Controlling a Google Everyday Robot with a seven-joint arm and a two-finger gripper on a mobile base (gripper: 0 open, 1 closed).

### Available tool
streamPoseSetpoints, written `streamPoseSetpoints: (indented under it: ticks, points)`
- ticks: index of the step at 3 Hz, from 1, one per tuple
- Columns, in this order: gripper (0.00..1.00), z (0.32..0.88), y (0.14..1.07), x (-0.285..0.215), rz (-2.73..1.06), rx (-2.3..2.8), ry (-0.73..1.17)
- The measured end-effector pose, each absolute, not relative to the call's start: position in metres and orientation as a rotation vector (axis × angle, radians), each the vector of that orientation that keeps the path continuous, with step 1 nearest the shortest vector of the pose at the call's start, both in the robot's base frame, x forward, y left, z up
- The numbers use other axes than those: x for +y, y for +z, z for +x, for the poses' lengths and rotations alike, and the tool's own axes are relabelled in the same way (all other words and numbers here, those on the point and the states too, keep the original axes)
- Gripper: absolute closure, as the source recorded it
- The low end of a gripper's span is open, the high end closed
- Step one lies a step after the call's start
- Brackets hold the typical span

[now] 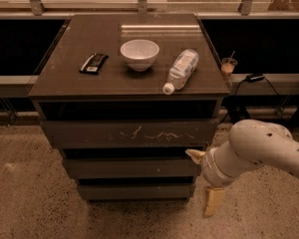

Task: Open middle drawer

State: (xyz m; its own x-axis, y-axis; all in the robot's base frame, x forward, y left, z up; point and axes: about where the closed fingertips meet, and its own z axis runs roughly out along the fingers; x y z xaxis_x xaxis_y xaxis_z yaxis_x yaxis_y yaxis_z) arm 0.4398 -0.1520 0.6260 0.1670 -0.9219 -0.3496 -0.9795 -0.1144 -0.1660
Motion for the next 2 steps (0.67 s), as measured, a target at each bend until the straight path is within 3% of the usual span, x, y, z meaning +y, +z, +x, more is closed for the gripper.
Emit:
streamPoseSetpoints:
  ticks: [2]
  points:
    - [0.0, 0.4472, 0.6085, -0.1448, -2.167, 1.755, 0.245]
